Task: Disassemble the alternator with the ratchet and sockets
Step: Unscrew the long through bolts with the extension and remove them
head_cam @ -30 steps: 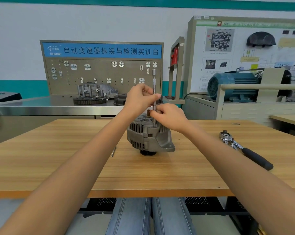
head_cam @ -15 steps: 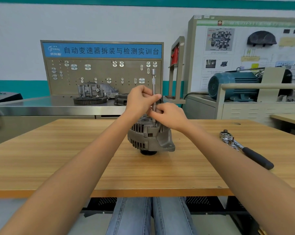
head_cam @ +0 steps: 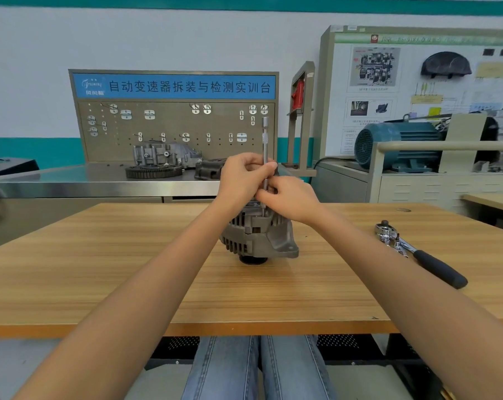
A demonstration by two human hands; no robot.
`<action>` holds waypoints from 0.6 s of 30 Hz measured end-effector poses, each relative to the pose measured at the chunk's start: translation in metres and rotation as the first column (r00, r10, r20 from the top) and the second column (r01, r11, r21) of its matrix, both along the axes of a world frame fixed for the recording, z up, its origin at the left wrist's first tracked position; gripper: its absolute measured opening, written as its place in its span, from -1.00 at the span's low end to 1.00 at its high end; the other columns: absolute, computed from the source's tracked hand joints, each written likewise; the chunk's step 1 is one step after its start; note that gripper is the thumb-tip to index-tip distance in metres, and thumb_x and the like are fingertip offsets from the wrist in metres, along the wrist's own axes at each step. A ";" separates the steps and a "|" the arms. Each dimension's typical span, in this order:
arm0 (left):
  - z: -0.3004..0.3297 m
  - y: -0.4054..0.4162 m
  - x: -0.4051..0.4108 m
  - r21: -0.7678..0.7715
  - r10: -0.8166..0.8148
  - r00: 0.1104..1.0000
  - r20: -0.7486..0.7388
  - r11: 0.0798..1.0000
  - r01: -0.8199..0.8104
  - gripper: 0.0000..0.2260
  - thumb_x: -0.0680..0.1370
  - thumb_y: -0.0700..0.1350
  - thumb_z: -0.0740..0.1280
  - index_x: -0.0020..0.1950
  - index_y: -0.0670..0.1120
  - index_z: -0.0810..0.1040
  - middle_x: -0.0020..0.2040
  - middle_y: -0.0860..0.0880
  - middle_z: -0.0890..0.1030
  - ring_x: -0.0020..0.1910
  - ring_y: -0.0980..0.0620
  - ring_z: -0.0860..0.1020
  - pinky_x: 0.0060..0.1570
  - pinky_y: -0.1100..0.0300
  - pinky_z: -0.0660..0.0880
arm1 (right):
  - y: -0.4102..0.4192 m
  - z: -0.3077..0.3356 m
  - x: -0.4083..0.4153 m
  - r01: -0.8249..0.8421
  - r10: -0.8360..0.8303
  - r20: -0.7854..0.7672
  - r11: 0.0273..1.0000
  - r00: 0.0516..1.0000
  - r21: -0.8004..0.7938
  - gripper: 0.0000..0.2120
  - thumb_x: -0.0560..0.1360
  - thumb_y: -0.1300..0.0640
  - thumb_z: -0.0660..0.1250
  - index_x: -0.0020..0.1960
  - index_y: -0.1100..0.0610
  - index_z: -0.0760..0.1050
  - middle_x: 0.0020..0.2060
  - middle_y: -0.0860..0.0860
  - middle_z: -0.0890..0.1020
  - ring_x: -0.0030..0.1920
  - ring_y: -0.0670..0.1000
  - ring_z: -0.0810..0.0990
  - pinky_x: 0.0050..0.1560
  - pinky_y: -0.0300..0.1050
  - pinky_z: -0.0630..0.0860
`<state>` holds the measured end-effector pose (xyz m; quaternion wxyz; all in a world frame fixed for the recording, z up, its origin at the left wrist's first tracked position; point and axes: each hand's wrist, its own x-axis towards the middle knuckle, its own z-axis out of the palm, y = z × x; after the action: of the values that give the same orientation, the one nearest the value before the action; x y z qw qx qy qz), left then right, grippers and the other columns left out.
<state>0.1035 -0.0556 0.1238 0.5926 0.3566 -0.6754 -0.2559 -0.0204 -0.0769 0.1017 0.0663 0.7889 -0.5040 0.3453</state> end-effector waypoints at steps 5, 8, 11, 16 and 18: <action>0.000 -0.005 -0.004 -0.018 0.062 0.998 -0.002 0.998 -0.062 -0.84 0.49 -0.15 0.44 -0.01 -0.21 0.60 -0.17 -0.08 0.62 -0.16 0.06 0.57 -0.10 0.23 0.54 | 0.000 0.000 -0.001 0.002 -0.002 0.000 1.000 1.000 0.015 -0.66 0.51 -0.11 0.18 -0.38 0.00 0.31 -0.52 -0.11 0.39 -0.45 -0.14 0.38 -0.41 -0.22 0.22; -0.004 -0.008 -0.004 -0.017 0.055 0.998 -0.038 0.998 -0.056 -0.92 0.50 -0.14 0.43 -0.10 -0.13 0.58 -0.27 0.02 0.60 -0.28 0.17 0.55 -0.24 0.37 0.48 | 0.000 0.000 -0.002 -0.012 0.012 0.014 1.000 1.000 0.007 -0.61 0.54 -0.11 0.18 -0.42 0.01 0.29 -0.55 -0.11 0.36 -0.49 -0.14 0.35 -0.42 -0.24 0.22; -0.011 -0.011 -0.002 -0.043 -0.032 0.998 -0.045 0.999 0.030 -0.88 0.57 -0.10 0.34 -0.10 -0.10 0.62 -0.22 0.01 0.65 -0.25 0.23 0.59 -0.20 0.40 0.49 | 0.001 0.000 -0.003 -0.046 0.046 0.011 0.999 0.999 0.002 -0.62 0.58 -0.06 0.16 -0.39 -0.01 0.32 -0.54 -0.11 0.39 -0.51 -0.17 0.41 -0.43 -0.28 0.21; -0.025 -0.016 0.000 -0.015 -0.177 0.973 -0.150 0.984 0.176 -0.80 0.62 -0.16 0.24 0.16 -0.17 0.60 -0.08 0.02 0.68 -0.06 0.23 0.63 -0.08 0.40 0.52 | 0.000 0.000 -0.003 -0.046 0.046 -0.015 0.999 0.999 -0.029 -0.63 0.58 -0.04 0.12 -0.40 -0.05 0.32 -0.55 -0.11 0.39 -0.51 -0.22 0.43 -0.44 -0.28 0.20; -0.026 -0.018 0.000 -0.012 -0.188 0.967 -0.172 0.982 0.189 -0.84 0.60 -0.17 0.29 0.11 -0.17 0.61 -0.11 0.03 0.69 -0.09 0.21 0.64 -0.10 0.38 0.52 | -0.001 -0.001 -0.002 -0.026 0.025 -0.024 0.999 0.999 -0.029 -0.63 0.56 -0.05 0.12 -0.41 -0.02 0.32 -0.55 -0.11 0.38 -0.53 -0.16 0.37 -0.44 -0.26 0.22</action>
<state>0.1039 -0.0735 0.0975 0.6211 0.2687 -0.6518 -0.3424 -0.0225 -0.0777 0.1009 0.0795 0.7983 -0.4878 0.3443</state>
